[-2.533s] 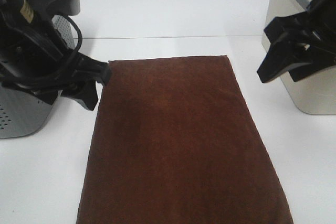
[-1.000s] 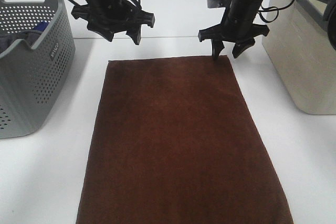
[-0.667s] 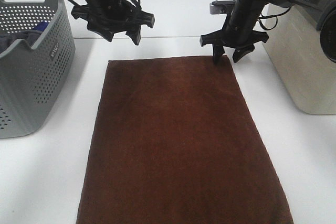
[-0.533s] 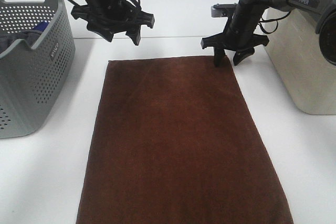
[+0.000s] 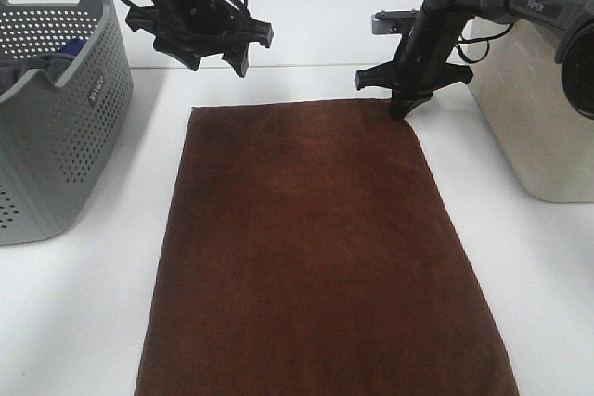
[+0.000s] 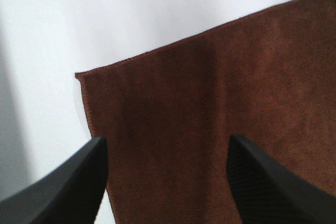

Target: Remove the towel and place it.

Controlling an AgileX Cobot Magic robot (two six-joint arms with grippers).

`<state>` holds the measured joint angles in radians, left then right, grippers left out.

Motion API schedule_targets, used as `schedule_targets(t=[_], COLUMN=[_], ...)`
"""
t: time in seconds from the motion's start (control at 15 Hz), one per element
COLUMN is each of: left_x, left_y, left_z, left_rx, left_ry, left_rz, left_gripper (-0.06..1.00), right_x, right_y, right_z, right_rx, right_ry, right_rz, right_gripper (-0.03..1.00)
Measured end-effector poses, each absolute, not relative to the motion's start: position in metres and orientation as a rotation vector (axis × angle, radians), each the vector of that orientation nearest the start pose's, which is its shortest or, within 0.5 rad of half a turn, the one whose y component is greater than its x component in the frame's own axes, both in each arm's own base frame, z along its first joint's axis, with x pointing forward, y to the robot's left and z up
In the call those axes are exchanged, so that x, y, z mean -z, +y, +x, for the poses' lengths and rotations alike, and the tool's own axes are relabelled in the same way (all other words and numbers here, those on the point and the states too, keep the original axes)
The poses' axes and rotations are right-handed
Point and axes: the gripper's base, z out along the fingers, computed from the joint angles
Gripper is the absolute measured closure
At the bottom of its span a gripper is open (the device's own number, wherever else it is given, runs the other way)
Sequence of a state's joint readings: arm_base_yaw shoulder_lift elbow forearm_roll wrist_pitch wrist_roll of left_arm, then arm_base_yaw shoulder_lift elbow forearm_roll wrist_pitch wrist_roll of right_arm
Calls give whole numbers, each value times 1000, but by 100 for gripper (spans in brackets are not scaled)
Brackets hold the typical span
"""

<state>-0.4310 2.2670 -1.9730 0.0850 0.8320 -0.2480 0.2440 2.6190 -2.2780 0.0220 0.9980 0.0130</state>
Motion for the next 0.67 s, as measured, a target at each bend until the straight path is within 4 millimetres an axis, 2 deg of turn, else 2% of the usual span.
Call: schedule_targets(t=[0.13,0.4,0.67], left_x=[-195,-145,-134], left_y=[-207,-202,-183], left_z=[467,479,501], left_rx=[119,11,25], left_ry=[2591,2642,2631], left_rz=[302,258,98], left_gripper=[32,32,36], right_x=[-104,-116,-116], right_y=[132,132,132], right_z=[524,525,525], right_rx=[-81,-64,-64], right_ry=[2827,2846,2847], right_rz=[-335,-344,-344], right_gripper=[97,97,97])
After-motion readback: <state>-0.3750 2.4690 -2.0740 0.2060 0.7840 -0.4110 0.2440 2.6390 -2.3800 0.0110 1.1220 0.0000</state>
